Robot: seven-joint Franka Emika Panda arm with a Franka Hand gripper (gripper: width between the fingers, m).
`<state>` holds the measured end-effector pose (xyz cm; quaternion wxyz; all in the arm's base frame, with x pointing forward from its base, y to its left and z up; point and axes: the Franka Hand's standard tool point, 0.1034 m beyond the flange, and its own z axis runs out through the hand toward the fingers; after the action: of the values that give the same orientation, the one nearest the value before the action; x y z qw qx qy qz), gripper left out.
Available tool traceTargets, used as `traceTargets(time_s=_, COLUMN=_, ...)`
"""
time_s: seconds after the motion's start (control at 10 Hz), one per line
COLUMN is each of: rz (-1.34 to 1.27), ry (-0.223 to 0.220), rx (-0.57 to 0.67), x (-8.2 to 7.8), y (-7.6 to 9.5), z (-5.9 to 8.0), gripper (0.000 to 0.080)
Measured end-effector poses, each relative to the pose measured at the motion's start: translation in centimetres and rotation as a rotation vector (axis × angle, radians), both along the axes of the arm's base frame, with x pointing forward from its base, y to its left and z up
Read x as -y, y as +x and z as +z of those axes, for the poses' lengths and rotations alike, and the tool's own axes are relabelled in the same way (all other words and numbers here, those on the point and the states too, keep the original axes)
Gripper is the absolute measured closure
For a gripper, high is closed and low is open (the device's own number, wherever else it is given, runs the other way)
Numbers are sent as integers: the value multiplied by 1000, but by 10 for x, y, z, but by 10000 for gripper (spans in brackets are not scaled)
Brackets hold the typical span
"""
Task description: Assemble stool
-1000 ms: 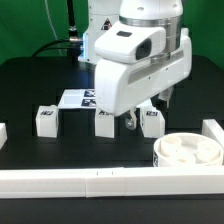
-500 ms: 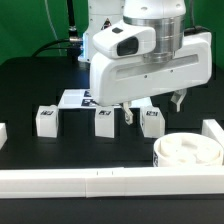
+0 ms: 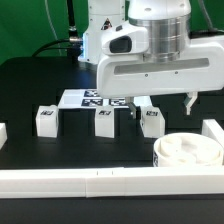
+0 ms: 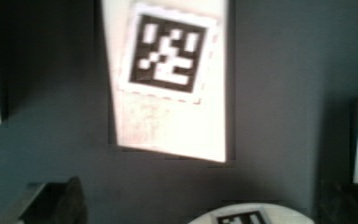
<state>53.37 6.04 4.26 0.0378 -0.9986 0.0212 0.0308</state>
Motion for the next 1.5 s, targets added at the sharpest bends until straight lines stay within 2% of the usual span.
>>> traceTargets(time_s=0.3, rz=12, ry=1, rx=-33, x=0, y=-2, z=0, gripper=150)
traceTargets(time_s=0.4, rz=18, ry=-1, rx=-101, x=1, y=-8, z=0, gripper=150)
traceTargets(time_s=0.7, rz=-18, ry=-22, rx=-285, x=8, y=-10, z=-1, gripper=150)
traceTargets(time_s=0.8, rz=-13, ry=-16, rx=-378, x=8, y=-17, z=0, gripper=150)
traceTargets(time_s=1.0, rz=-5, ry=-13, rx=-478, x=8, y=-15, z=-2, gripper=150)
traceTargets(time_s=1.1, rz=1, ry=-12, rx=-553, x=8, y=-20, z=-2, gripper=150)
traceTargets(time_s=1.4, rz=20, ry=-2, rx=-720, x=13, y=-23, z=-13, gripper=150)
traceTargets(time_s=1.5, rz=29, ry=-1, rx=-807, x=12, y=-30, z=-13, gripper=150)
